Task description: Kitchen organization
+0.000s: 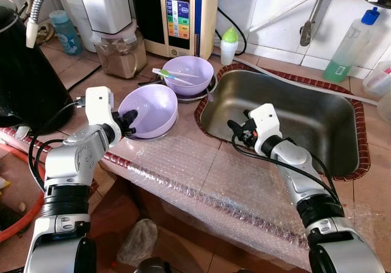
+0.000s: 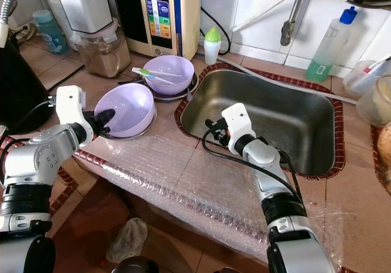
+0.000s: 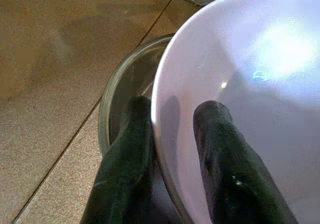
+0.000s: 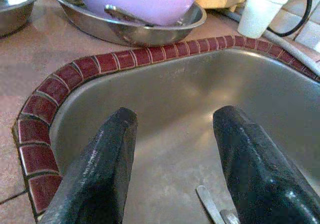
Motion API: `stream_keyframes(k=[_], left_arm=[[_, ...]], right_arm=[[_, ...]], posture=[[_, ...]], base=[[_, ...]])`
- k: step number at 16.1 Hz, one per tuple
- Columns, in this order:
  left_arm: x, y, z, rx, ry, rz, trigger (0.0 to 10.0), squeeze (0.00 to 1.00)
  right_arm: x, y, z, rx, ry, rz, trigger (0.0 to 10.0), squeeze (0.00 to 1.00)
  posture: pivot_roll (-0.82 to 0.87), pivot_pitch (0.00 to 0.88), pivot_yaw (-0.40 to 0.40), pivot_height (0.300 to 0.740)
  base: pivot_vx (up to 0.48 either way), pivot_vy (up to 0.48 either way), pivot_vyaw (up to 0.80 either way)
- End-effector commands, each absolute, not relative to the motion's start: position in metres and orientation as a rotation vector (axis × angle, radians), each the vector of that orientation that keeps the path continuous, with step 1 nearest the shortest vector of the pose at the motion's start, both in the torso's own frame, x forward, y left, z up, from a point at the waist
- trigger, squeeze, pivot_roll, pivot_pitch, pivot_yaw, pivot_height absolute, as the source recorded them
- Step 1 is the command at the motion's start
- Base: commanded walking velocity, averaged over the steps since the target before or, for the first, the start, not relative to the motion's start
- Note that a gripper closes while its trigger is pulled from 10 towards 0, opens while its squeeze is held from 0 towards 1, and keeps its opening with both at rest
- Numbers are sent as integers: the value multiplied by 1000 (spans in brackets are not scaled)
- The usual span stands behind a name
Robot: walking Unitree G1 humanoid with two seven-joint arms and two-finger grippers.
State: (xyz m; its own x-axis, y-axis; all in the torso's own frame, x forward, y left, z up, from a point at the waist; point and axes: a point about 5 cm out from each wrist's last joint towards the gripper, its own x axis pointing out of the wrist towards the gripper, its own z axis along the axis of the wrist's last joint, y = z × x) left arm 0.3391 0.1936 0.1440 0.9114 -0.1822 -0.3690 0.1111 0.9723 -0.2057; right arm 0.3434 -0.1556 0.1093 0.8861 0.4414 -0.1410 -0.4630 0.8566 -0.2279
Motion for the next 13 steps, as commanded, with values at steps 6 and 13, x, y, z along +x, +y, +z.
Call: stream_keyframes(k=[6,13], left_arm=[[340,200,148,-97,312,-112,0,0],[342,194,162,-61,151,-110,0,0]], right_arm=[[350,-167,131,-234,-29,367,10000,0],[357,-163,176,128,-212,361,10000,0]], posture=[[37,0,29,740],[34,0,22,740]], base=[[0,0,0],[0,0,0]])
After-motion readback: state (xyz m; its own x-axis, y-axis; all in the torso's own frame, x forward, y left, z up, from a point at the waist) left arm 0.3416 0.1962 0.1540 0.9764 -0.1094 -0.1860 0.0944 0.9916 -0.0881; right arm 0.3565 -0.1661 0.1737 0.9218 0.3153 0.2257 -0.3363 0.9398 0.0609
